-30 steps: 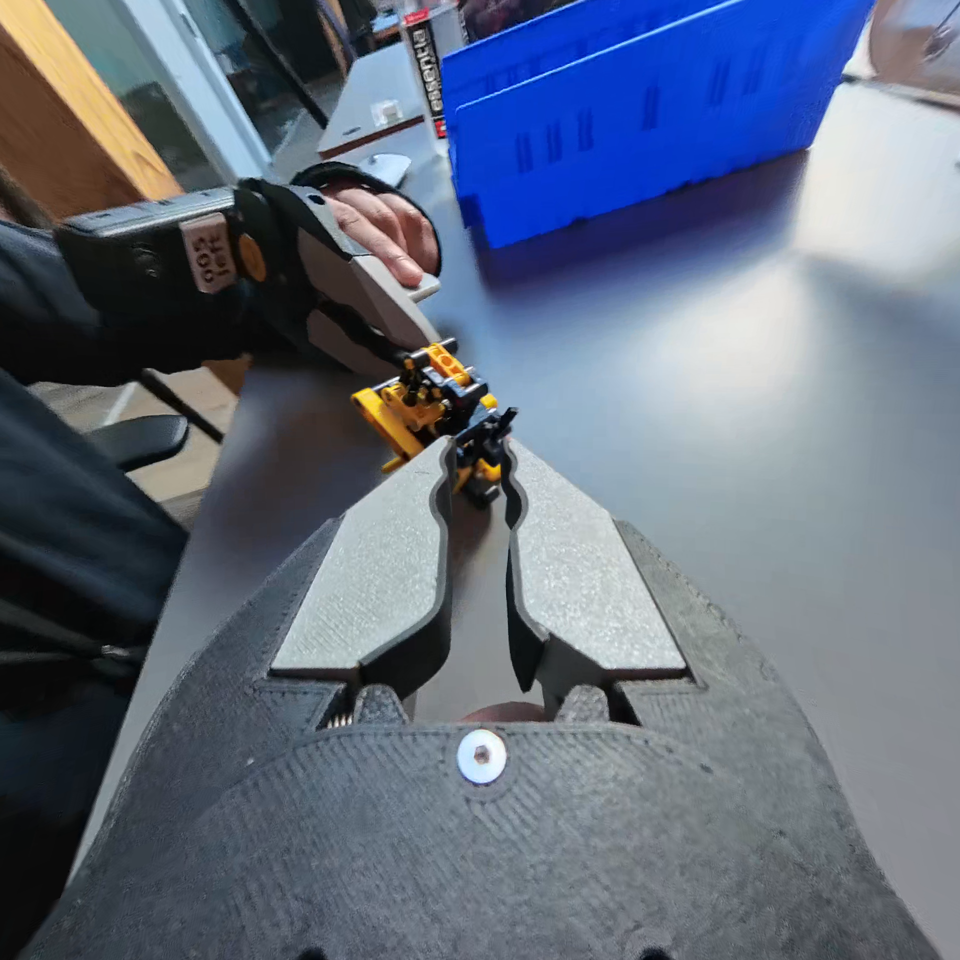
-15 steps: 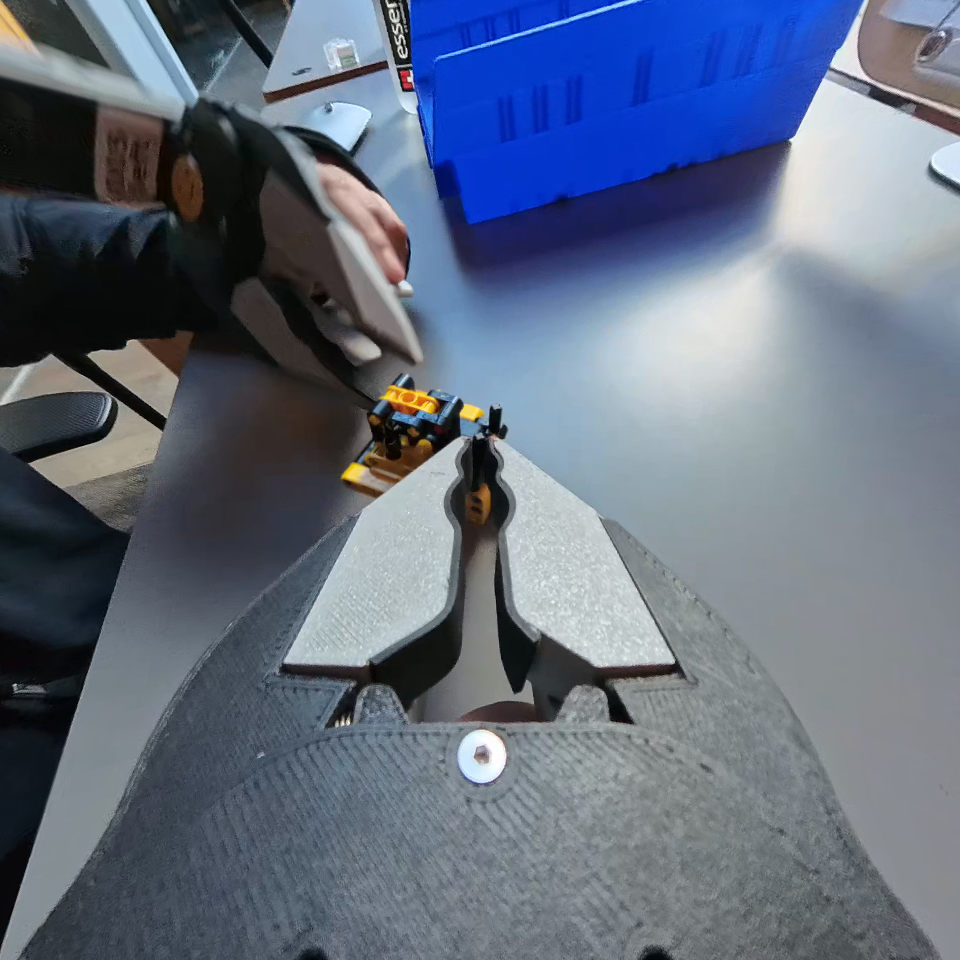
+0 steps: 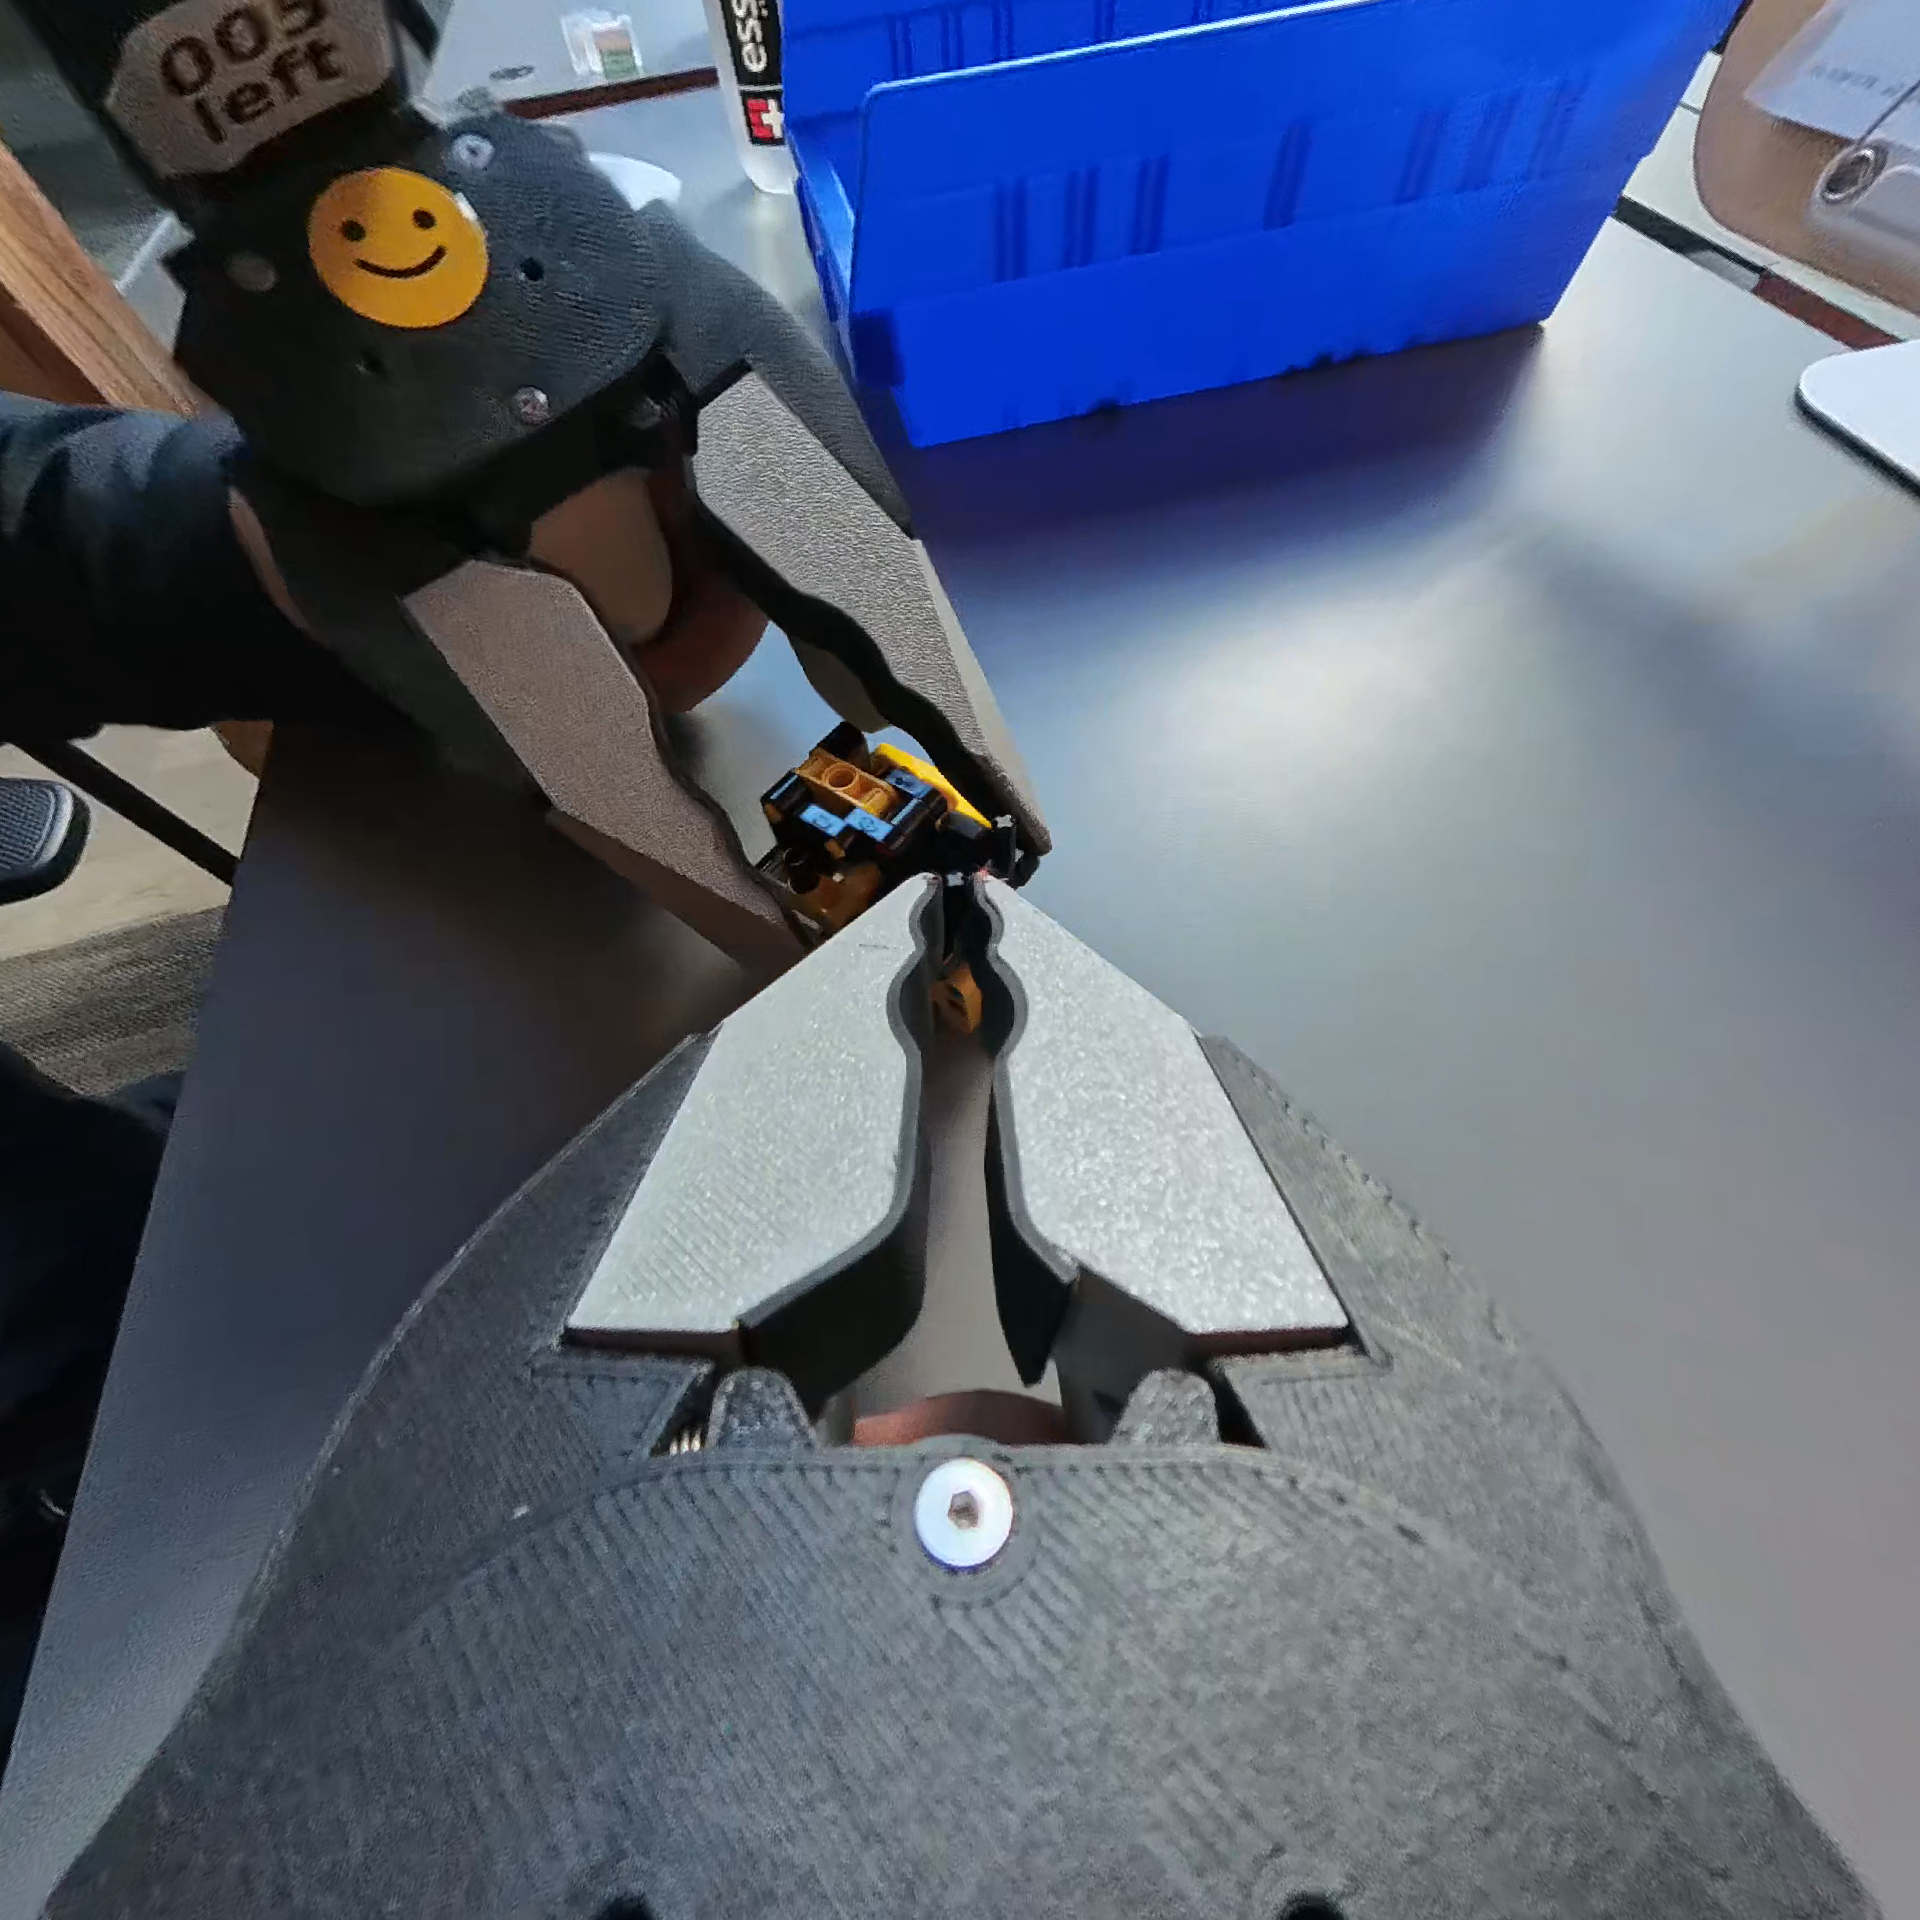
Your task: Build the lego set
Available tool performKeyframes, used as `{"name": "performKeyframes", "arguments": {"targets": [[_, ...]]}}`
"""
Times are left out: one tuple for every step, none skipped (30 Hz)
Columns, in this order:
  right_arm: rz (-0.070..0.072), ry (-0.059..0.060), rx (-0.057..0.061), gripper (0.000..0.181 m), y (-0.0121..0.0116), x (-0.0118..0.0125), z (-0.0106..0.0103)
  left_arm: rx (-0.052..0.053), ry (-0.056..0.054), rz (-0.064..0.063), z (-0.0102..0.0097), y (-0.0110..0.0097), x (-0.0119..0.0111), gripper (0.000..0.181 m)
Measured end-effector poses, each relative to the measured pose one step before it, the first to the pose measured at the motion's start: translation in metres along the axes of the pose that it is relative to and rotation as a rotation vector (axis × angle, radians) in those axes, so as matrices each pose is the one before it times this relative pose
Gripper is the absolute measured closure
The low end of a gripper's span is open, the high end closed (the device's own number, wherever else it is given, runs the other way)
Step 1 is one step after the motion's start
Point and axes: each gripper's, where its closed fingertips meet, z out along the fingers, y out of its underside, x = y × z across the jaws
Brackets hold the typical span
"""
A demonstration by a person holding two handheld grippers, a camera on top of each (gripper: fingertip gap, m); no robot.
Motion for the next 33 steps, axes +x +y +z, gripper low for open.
{"name": "performKeyframes", "arguments": {"targets": [[0.0158, 0.0031, 0.0002, 0.181, 0.00010, 0.00099, -0.00057, 0.0038, -0.0091, 0.0120, 0.00059, 0.00024, -0.00053, 0.136], [0.0192, 0.0042, 0.0032, 0.181, -0.00027, 0.00098, -0.00077, 0.0043, 0.0025, -0.0113, -0.00005, -0.00021, -0.00006, 0.137], [0.0146, 0.0064, 0.0209, 0.181, -0.00283, 0.00059, -0.00153, 0.0146, 0.0063, -0.0246, -0.00084, -0.00202, -0.00065, 0.137], [0.0094, 0.0027, 0.0326, 0.181, -0.00455, -0.00029, -0.00225, 0.0298, 0.0115, -0.0234, -0.00211, -0.00451, -0.00033, 0.137], [0.0120, -0.0021, 0.0278, 0.181, -0.00404, -0.00054, -0.00166, 0.0268, 0.0119, -0.0208, -0.00201, -0.00416, 0.00010, 0.137], [0.0034, -0.0052, 0.0178, 0.181, -0.00244, -0.00093, -0.00090, 0.0157, 0.0083, -0.0123, -0.00066, -0.00187, 0.00002, 0.137], [-0.0152, -0.0040, 0.0117, 0.181, -0.00167, -0.00139, -0.00037, 0.0046, 0.0071, -0.0135, -0.00028, -0.00043, 0.00055, 0.137], [-0.0231, -0.0003, 0.0128, 0.181, -0.00191, -0.00156, -0.00032, 0.0057, 0.0069, -0.0074, -0.00076, -0.00088, 0.00078, 0.137], [-0.0138, 0.0034, 0.0157, 0.181, -0.00280, -0.00099, -0.00042, 0.0135, 0.0047, -0.0074, -0.00087, -0.00176, 0.00024, 0.138], [-0.0006, 0.0028, 0.0168, 0.181, -0.00325, -0.00032, -0.00045, 0.0169, 0.0056, -0.0107, -0.00101, -0.00222, -0.00004, 0.138], [0.0018, 0.0034, 0.0173, 0.181, -0.00322, 0.00027, -0.00032, 0.0144, 0.0087, -0.0129, -0.00126, -0.00258, -0.00020, 0.138], [0.0024, 0.0038, 0.0157, 0.181, -0.00275, 0.00053, -0.00037, 0.0116, 0.0058, -0.0109, -0.00093, -0.00237, -0.00064, 0.138], [0.0087, -0.0007, 0.0159, 0.181, -0.00251, 0.00074, -0.00038, 0.0095, 0.0034, -0.0065, -0.00057, -0.00228, -0.00036, 0.138], [0.0354, -0.0148, 0.0208, 0.181, -0.00230, 0.00102, -0.00055, 0.0150, 0.0017, -0.0060, -0.00072, -0.00252, -0.00057, 0.138], [0.0691, -0.0291, 0.0218, 0.181, -0.00157, 0.00126, -0.00039, 0.0171, 0.0078, -0.0142, -0.00101, -0.00234, -0.00037, 0.137], [0.0708, -0.0248, 0.0138, 0.181, 0.00014, 0.00185, 0.00045, 0.0060, 0.0093, -0.0218, 0.00017, -0.00010, -0.00052, 0.136], [0.0516, -0.0175, 0.0041, 0.181, 0.00058, 0.00186, 0.00077, -0.0015, -0.0015, -0.0154, 0.00061, 0.00115, -0.00170, 0.136], [0.0413, -0.0176, 0.0128, 0.181, -0.00127, 0.00081, -0.00017, 0.0122, -0.0050, 0.0006, 0.00003, -0.00102, -0.00117, 0.137], [0.0381, -0.0234, 0.0252, 0.181, -0.00258, -0.00094, -0.00092, 0.0200, -0.0021, -0.0022, -0.00047, -0.00298, -0.00017, 0.137], [0.0300, -0.0352, 0.0196, 0.181, -0.00203, -0.00253, -0.00076, 0.0244, -0.0019, 0.0071, -0.00082, -0.00358, 0.00051, 0.137], [0.0367, -0.0491, -0.0050, 0.180, 0.00049, -0.00335, -0.00043, 0.0212, -0.0048, 0.0217, -0.00076, -0.00200, 0.00116, 0.138], [0.0512, -0.0551, -0.0146, 0.178, 0.00194, -0.00385, -0.00086, 0.0030, 0.0009, 0.0211, -0.00052, 0.00095, 0.00220, 0.138], [0.0411, -0.0522, 0.0037, 0.177, 0.00028, -0.00488, -0.00151, 0.0033, 0.0066, 0.0167, -0.00093, -0.00021, 0.00294, 0.139], [0.0199, -0.0338, 0.0277, 0.173, -0.00326, -0.00401, -0.00321, 0.0086, 0.0010, 0.0135, -0.00150, -0.00089, 0.00151, 0.146], [-0.0004, 0.0031, 0.0367, 0.165, -0.00661, 0.00016, -0.00579, 0.0138, 0.0157, 0.0054, -0.00126, -0.00171, 0.00220, 0.146], [-0.0190, 0.0175, 0.0345, 0.167, -0.00870, 0.00138, -0.00762, 0.0140, 0.0225, -0.0036, -0.00146, -0.00159, 0.00220, 0.147], [-0.0292, 0.0137, 0.0262, 0.175, -0.00876, 0.00053, -0.00822, 0.0175, 0.0192, -0.0048, -0.00187, -0.00218, 0.00166, 0.146], [-0.0320, 0.0220, 0.0163, 0.178, -0.00730, 0.00158, -0.00718, 0.0191, 0.0102, -0.0043, -0.00230, -0.00234, 0.00037, 0.146], [-0.0305, 0.0298, 0.0064, 0.180, -0.00474, 0.00277, -0.00545, 0.0164, 0.0118, -0.0017, -0.00219, -0.00180, 0.00025, 0.146], [-0.0246, 0.0223, -0.0039, 0.178, -0.00206, 0.00198, -0.00299, 0.0139, 0.0207, -0.0009, -0.00198, -0.00161, 0.00122, 0.146], [-0.0180, 0.0078, -0.0111, 0.176, -0.00011, -0.00006, -0.00063, 0.0143, 0.0168, -0.0034, -0.00185, -0.00185, 0.00075, 0.146], [-0.0148, -0.0018, -0.0136, 0.175, 0.00139, -0.00167, 0.00127, 0.0163, 0.0205, -0.0012, -0.00163, -0.00203, 0.00198, 0.146], [-0.0152, -0.0087, -0.0155, 0.173, 0.00257, -0.00330, 0.00247, 0.0132, 0.0360, 0.0051, -0.00117, -0.00154, 0.00475, 0.147]]}}
